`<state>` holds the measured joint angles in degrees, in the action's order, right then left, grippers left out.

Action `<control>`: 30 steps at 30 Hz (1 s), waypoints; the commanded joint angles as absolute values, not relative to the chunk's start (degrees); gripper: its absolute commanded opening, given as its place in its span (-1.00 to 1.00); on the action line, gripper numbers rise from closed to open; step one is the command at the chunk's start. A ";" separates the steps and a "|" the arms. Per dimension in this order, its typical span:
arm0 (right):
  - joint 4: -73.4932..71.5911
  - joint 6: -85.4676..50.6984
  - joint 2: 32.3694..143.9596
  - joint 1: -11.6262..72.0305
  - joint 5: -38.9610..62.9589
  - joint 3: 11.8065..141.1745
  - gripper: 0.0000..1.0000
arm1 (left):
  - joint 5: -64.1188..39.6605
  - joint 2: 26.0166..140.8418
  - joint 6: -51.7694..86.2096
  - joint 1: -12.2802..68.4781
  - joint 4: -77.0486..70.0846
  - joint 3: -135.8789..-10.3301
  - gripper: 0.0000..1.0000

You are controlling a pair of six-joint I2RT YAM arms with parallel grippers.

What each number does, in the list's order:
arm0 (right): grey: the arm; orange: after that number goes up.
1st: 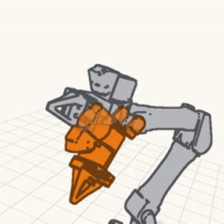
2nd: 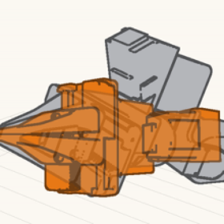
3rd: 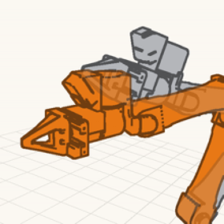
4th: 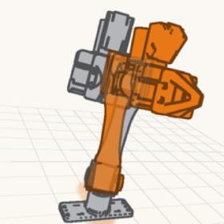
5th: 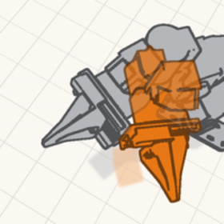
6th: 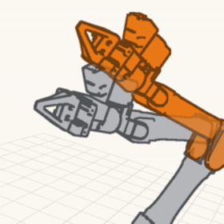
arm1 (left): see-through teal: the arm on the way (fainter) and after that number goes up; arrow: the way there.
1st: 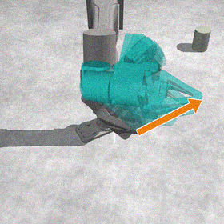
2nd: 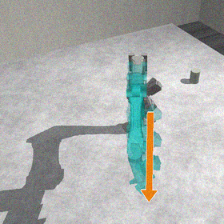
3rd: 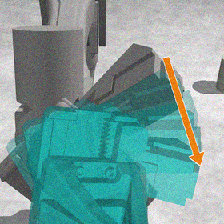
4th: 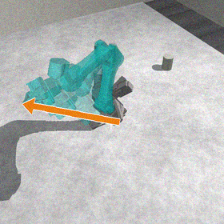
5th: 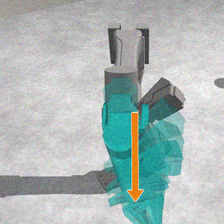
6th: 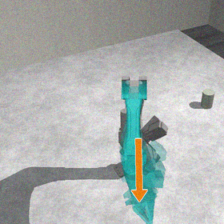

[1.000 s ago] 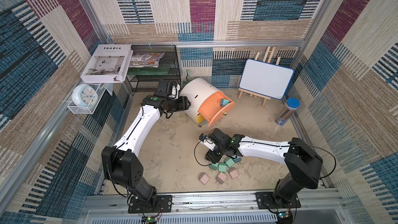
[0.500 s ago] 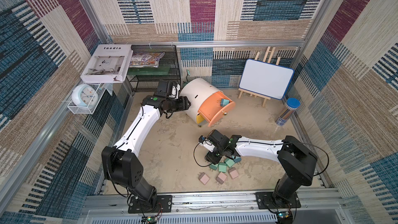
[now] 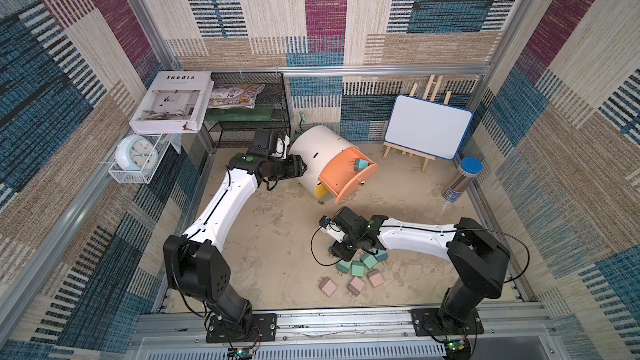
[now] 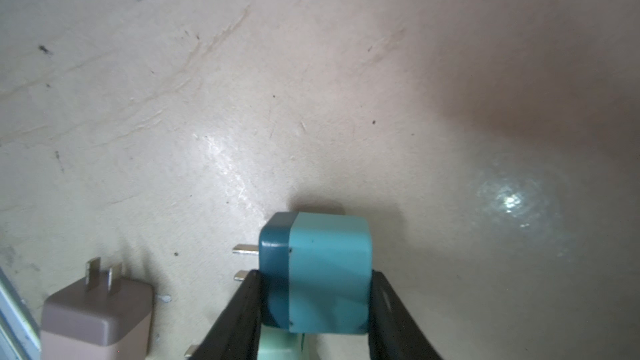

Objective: Place the plugs into the drawer by color
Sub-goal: Pick up the plug from the center of the board, then place the plug in the drawer.

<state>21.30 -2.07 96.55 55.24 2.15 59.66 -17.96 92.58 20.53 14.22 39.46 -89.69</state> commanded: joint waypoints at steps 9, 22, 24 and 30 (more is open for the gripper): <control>32.13 -5.05 85.68 55.29 -4.87 75.94 -0.34 | -19.13 92.07 20.69 14.24 38.90 -89.72 0.37; 45.00 2.38 101.53 41.19 -9.95 110.87 -0.32 | -20.96 91.95 21.45 14.24 38.22 -89.46 0.37; 45.00 2.22 103.03 39.60 -9.62 112.00 -0.32 | -20.98 91.86 21.45 14.24 38.16 -89.47 0.37; 42.98 2.71 105.90 38.01 -9.23 111.97 -0.33 | -21.09 91.67 21.45 14.24 38.16 -89.47 0.37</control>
<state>43.88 2.09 105.08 38.04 -9.78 111.74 -20.62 92.18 21.02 14.22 38.94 -89.56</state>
